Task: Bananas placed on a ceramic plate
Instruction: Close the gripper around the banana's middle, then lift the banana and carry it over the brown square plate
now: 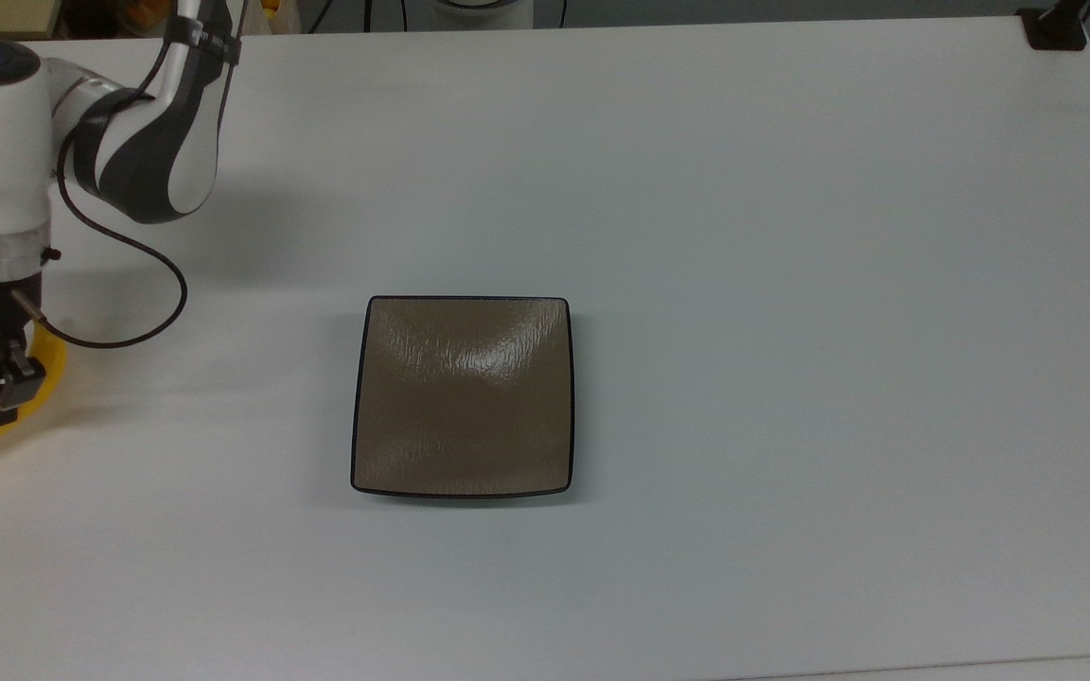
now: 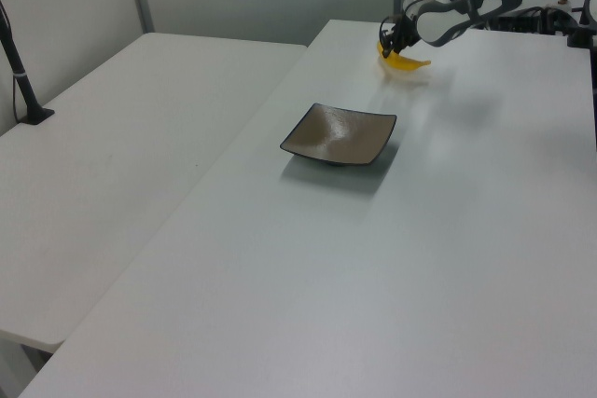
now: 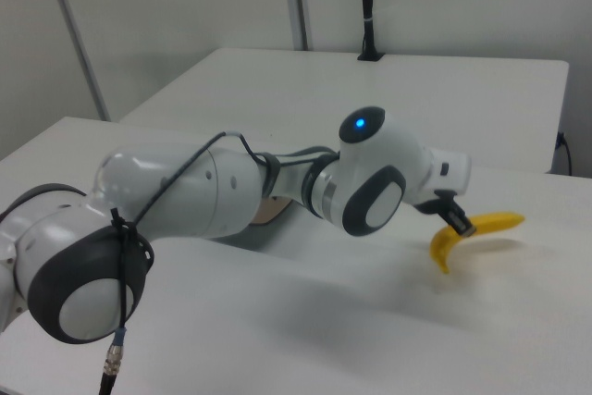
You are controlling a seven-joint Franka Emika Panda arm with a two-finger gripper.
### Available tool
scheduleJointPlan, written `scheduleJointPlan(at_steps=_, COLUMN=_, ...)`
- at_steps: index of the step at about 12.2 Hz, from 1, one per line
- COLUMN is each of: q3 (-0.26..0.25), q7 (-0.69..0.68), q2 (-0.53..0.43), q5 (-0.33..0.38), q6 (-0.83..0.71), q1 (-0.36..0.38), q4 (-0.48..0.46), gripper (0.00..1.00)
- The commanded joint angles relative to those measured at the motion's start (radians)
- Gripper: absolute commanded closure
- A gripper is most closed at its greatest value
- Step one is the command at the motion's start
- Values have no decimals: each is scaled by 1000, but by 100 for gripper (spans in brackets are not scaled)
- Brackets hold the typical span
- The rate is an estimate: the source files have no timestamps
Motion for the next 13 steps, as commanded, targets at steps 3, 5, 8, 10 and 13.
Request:
scheduleJointPlan(at_steps=3, q3=12, q7=-14, q2=-206, q5=17, q6=-145, q1=49, q4=-42, gripper=100)
scheduleJointPlan(at_steps=5, q3=85, q7=-28, q2=-285, q5=19, q6=-255, q1=47, q4=-40, gripper=100)
scheduleJointPlan(at_steps=8, q3=145, q7=-30, q2=-381, q5=20, q6=-424, q1=82, q4=-40, gripper=100)
scheduleJointPlan(at_steps=10, q3=145, q7=-28, q2=-421, q5=52, q6=-553, q1=144, q4=-42, gripper=100)
scheduleJointPlan(at_steps=13, q3=144, q7=-19, q2=-436, q5=100, q6=-739, q1=246, q4=-37, gripper=100)
